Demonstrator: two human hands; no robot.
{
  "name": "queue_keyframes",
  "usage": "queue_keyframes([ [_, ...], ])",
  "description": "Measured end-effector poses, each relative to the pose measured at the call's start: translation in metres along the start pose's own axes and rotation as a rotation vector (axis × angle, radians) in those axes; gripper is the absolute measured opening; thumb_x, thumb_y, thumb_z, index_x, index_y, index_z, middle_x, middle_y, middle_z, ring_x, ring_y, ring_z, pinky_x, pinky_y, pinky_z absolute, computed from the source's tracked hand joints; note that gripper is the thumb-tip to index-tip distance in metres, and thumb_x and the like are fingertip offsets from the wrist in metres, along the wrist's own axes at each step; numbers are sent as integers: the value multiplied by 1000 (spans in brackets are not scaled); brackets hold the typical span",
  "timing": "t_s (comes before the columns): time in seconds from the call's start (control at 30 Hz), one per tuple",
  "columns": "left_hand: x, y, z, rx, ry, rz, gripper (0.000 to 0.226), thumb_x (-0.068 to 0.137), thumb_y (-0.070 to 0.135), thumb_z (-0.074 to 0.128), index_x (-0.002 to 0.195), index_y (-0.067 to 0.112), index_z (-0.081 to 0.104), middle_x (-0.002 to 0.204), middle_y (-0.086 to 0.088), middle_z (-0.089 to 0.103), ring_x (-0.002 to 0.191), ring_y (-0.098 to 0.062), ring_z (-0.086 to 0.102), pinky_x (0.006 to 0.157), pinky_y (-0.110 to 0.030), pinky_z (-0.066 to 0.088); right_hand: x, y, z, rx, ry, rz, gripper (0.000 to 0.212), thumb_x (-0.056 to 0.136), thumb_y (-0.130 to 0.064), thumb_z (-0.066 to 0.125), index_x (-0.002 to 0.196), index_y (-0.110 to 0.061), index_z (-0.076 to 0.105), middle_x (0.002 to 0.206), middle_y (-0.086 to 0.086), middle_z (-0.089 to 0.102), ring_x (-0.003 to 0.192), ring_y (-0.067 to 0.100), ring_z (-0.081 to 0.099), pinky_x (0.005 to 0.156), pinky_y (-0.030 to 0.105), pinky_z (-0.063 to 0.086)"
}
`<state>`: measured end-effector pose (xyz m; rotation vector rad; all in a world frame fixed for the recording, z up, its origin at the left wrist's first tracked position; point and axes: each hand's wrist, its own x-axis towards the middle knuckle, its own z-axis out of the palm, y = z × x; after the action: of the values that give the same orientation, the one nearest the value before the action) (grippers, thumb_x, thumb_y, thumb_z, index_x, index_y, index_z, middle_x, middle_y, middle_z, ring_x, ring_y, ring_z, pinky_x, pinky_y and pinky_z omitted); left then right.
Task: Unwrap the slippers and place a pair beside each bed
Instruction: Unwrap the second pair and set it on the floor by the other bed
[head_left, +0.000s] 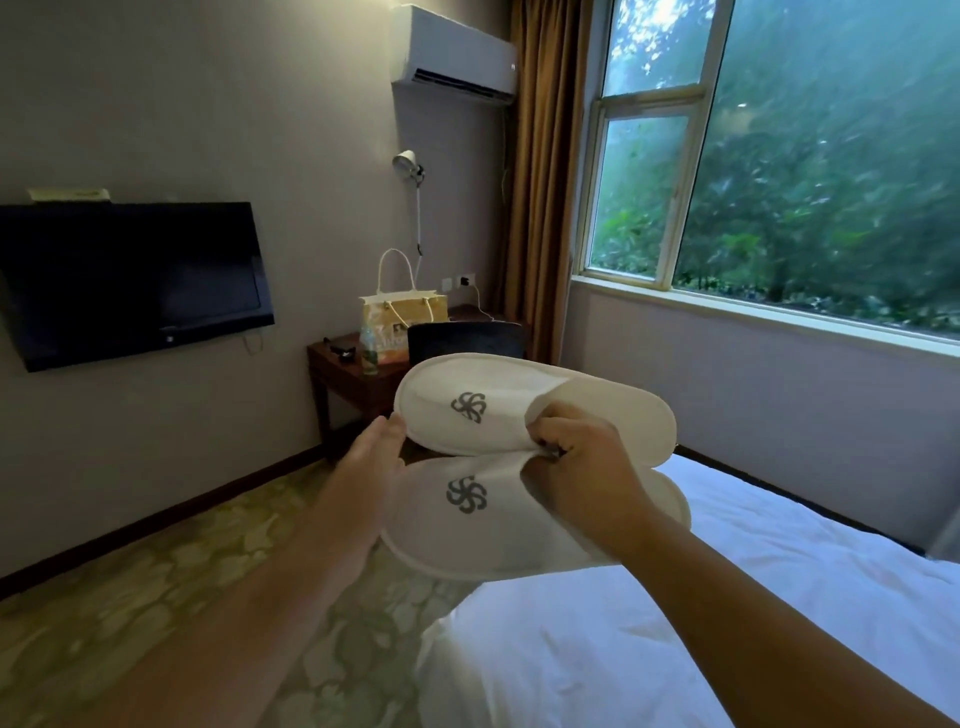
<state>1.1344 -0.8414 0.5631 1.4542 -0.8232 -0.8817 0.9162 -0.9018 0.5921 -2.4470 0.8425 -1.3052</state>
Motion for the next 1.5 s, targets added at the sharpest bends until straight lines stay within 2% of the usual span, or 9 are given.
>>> queue_keyframes([
  [0.13,52,10,2,-54,-88,-40,108,50,99,46,142,43,44,143,6,47,120,-12,51,109,-52,38,40,32,27,2,0,-37,12,74,-9,74,79,-19,73,85,-14,63,73,6,60,72,18,56],
  [0.33,146,17,-8,-29,-49,-49,87,80,83,41,152,35,29,149,3,46,108,-7,55,92,-37,45,117,101,83,-17,-24,-48,14,71,-5,75,69,-18,71,75,-12,64,66,5,57,61,17,50],
  [0.47,201,15,-23,1,-37,-215,94,75,87,40,153,35,28,154,-1,40,132,-22,46,113,-52,32,168,135,120,-23,-76,-79,9,71,-3,78,75,-10,75,82,-5,68,70,11,60,66,19,54],
  [0.6,251,14,-34,-128,-45,-267,91,74,88,42,152,45,25,154,-16,38,120,-30,59,105,-58,42,213,154,154,-26,-104,-126,14,69,4,75,72,-10,75,78,-4,66,69,15,58,63,27,52],
  [0.83,350,8,-44,-125,-98,-266,86,70,88,39,147,48,33,142,-4,51,95,-24,74,79,-47,57,278,201,210,-59,-87,-174,17,66,9,72,75,-4,77,76,6,70,65,26,63,59,44,55],
  [1.03,447,9,-58,-115,-169,-298,71,82,81,35,146,50,30,136,-6,56,107,-29,68,88,-49,54,329,239,264,-123,-98,-112,16,67,2,76,73,-13,75,80,-9,65,68,10,56,65,31,53],
  [1.2,525,16,-67,-79,-268,-310,48,82,79,37,110,42,50,129,-6,63,103,-29,69,88,-50,53,376,262,296,-175,-33,-51,16,71,-13,59,71,-17,74,76,-23,53,65,1,49,62,21,43],
  [1.37,591,23,-57,-55,-370,-276,75,77,85,38,143,49,35,135,-4,56,91,-19,74,64,-35,57,401,286,309,-155,70,32,16,66,-23,50,73,-21,63,66,-34,43,61,-10,44,58,13,31],
  [1.5,632,25,-29,-33,-488,-285,73,65,89,41,125,48,43,126,2,56,92,-17,71,70,-40,54,415,323,305,-205,131,89,20,66,-19,51,79,-21,65,65,-33,45,59,-4,44,58,18,34],
])
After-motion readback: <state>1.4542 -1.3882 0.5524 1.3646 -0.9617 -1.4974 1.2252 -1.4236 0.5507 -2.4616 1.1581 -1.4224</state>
